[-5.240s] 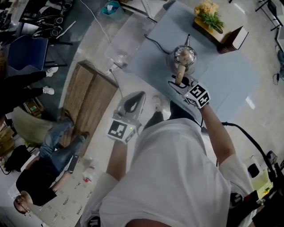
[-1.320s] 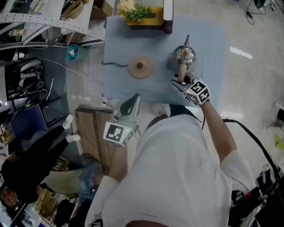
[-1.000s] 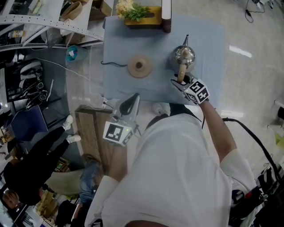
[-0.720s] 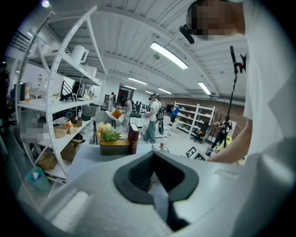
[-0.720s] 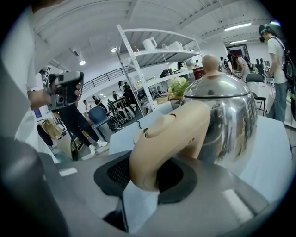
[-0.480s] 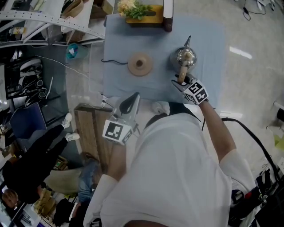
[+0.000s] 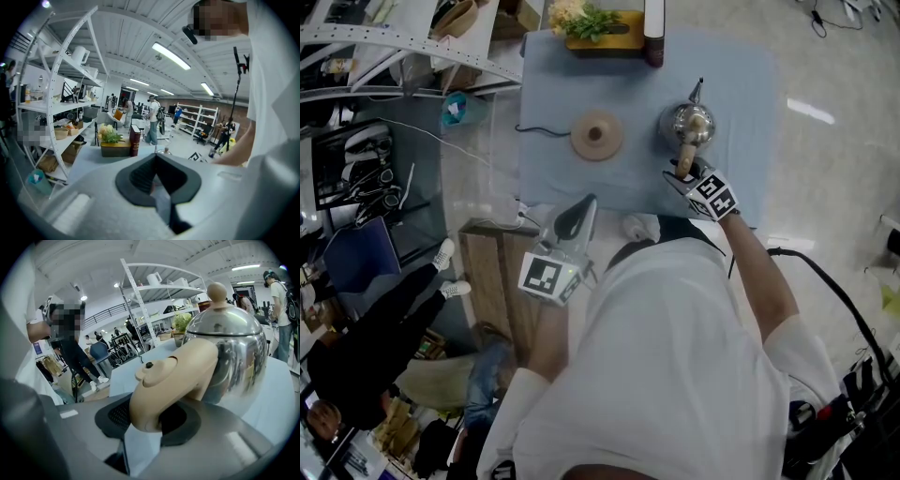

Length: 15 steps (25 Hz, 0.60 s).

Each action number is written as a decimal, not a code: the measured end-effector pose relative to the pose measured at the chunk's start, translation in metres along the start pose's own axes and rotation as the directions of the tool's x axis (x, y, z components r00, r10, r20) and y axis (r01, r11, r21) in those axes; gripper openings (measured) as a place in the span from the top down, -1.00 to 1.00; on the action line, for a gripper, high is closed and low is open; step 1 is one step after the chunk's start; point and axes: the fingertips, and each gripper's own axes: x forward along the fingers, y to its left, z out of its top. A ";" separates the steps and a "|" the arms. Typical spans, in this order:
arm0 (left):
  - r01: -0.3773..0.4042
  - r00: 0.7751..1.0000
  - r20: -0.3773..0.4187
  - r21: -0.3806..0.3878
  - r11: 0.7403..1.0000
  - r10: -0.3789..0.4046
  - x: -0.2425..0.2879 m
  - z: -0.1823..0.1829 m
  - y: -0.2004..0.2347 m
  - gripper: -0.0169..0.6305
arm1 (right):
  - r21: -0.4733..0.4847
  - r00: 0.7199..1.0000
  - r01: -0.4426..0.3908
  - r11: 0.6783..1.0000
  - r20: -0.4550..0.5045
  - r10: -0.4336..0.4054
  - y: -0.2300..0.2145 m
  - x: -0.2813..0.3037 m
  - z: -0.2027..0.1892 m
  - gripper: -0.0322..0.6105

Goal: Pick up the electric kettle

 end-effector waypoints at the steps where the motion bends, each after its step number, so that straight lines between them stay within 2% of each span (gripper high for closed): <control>1: 0.000 1.000 0.000 0.001 1.000 0.000 0.001 0.000 -0.001 0.94 | 0.003 1.000 -0.002 1.000 0.000 0.002 0.000 0.000 0.000 0.46; 5: 0.003 1.000 0.004 0.005 1.000 -0.003 0.004 0.003 -0.004 0.94 | 0.019 1.000 -0.010 1.000 0.001 0.010 0.000 -0.001 0.001 0.44; 9: 0.009 1.000 0.013 0.010 1.000 -0.009 0.009 0.006 -0.007 0.94 | 0.038 1.000 -0.028 0.999 0.007 0.027 0.001 -0.006 -0.001 0.33; 15: 0.029 0.999 0.026 0.006 1.000 -0.029 0.011 0.010 -0.016 0.94 | 0.054 1.000 -0.003 0.999 0.013 0.003 -0.002 -0.020 -0.004 0.31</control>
